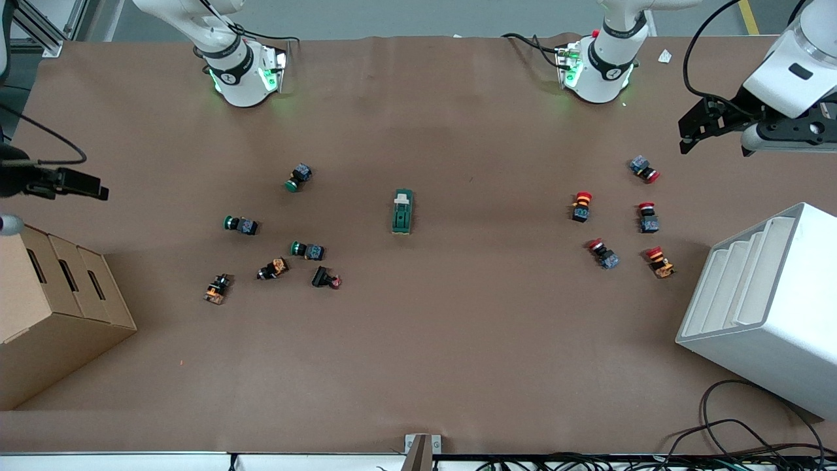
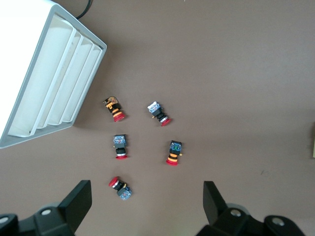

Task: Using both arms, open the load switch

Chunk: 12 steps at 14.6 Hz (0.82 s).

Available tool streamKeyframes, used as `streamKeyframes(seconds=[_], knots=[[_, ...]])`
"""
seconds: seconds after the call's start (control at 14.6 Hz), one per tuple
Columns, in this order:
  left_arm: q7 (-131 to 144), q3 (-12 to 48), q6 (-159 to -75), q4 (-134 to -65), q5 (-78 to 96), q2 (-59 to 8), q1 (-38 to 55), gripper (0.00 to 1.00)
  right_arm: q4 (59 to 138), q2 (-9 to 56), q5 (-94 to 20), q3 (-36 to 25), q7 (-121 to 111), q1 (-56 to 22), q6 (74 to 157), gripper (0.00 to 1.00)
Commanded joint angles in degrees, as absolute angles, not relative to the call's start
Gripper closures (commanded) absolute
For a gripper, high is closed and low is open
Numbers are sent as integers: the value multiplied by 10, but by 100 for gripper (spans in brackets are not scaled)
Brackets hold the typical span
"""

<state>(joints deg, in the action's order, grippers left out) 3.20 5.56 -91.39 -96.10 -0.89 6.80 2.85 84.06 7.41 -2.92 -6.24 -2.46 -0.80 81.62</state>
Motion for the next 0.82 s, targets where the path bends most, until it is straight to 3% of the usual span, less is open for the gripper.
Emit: streamKeyframes(seconds=[0.0,0.34,0.75], knots=[[15,53,-914,-952,1,63,26,0,950,-9,-23,-67,-20,-17,862,0],[8,54,-910,-950,2,63,26,0,972,-53,-19,-62,-23,-22,862,0],[7,53,-906,-945,2,62,25,0,969,-62,-18,-62,-25,-22,860,0]])
